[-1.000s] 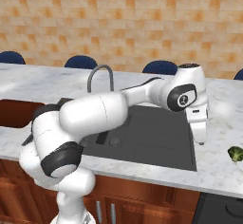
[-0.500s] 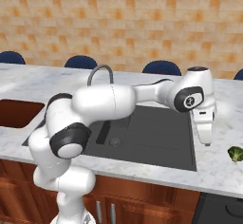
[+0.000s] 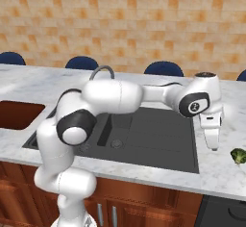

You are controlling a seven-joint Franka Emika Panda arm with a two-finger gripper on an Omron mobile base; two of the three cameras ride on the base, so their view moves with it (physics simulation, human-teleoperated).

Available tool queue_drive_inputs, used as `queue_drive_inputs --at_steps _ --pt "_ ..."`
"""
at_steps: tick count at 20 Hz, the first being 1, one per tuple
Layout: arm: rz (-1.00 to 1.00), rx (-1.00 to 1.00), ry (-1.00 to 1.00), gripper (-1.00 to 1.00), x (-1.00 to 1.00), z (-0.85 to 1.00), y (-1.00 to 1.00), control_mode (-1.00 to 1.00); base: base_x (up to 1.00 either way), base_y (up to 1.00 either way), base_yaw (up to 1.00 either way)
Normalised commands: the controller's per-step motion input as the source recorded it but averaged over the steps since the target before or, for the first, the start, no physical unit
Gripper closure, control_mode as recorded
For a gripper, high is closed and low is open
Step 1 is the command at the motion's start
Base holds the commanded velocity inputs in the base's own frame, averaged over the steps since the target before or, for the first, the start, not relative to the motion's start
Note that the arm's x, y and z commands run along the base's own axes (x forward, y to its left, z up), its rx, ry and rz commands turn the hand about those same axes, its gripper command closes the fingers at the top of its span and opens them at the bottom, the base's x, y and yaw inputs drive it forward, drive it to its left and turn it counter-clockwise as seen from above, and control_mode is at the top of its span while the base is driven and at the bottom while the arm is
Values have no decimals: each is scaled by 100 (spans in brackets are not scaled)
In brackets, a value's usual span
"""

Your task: Pick up all produce items and place them in the sink. Turn on the sink faucet to wash them. Then turn the sink off and put them in the tray.

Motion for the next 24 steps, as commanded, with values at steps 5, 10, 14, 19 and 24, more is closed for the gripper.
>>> queue_drive_inputs --at_steps 5,10,14,19,24 --pt "0 0 0 -100 16 -4 -22 -100 0 0 0" --pt "0 0 0 -100 23 -4 -19 -100 0 0 0" --pt "0 0 0 -100 21 -12 -17 -100 0 0 0" --pt "0 0 0 -100 24 -15 -20 -100 0 0 0" --pt "0 0 0 -100 17 -18 -13 -100 0 0 0"
